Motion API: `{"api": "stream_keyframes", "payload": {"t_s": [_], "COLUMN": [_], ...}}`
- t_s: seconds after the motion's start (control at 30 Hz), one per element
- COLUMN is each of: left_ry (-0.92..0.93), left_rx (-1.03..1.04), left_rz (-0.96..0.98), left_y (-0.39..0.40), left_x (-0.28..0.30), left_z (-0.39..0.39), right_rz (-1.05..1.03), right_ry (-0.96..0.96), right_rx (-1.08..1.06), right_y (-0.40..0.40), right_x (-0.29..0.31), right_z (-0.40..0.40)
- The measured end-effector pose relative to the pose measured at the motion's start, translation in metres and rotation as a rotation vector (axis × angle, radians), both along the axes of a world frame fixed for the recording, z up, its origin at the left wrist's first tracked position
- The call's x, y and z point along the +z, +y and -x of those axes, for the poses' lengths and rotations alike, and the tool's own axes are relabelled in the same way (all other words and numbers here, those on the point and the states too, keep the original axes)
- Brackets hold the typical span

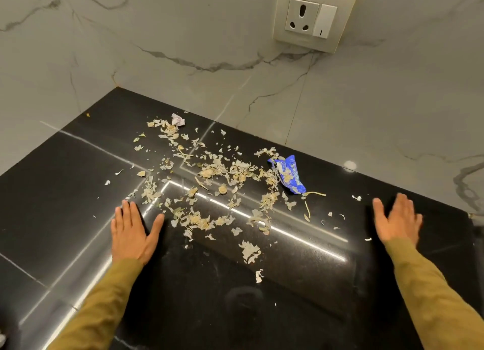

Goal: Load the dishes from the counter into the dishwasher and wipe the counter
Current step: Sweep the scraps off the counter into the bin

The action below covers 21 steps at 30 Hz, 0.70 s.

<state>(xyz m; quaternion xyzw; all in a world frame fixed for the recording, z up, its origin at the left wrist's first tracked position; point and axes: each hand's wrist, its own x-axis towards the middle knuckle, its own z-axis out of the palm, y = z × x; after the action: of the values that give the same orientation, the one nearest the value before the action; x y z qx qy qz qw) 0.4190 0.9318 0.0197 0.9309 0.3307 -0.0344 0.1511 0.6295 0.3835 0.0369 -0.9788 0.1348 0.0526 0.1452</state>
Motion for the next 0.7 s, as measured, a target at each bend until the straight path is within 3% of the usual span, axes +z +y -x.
{"api": "stream_keyframes", "payload": {"t_s": [0.1,0.27,0.4,0.47,0.53,0.63,0.7], "left_ry": [0.005,0.022,-0.024,-0.096,-0.164,-0.153,-0.081], "left_rx": [-0.014,-0.224,-0.390,-0.407,-0.360,-0.333,-0.346], "left_rz": [-0.015,-0.008,0.095,0.195,0.283,0.259,0.216], "left_y": [-0.015,-0.087,-0.144,-0.145,-0.132,-0.111,-0.108], "left_x": [0.001,0.007,0.009,0.012,0.016,0.018,0.016], "left_z": [-0.030,-0.070,-0.081,-0.073,-0.053,-0.001,0.036], "right_rz": [0.085,0.079,-0.190,-0.427,-0.520,-0.377,-0.254], "right_ry": [0.032,0.001,0.072,0.055,-0.023,-0.137,-0.102], "right_rx": [0.139,0.462,0.654,0.606,0.504,0.356,0.211], "right_y": [0.044,0.156,0.229,0.226,0.197,0.121,0.063], "right_x": [-0.005,-0.004,0.003,0.014,0.027,0.031,0.022], "right_z": [-0.025,-0.012,0.017,0.029,0.043,0.077,0.106]}}
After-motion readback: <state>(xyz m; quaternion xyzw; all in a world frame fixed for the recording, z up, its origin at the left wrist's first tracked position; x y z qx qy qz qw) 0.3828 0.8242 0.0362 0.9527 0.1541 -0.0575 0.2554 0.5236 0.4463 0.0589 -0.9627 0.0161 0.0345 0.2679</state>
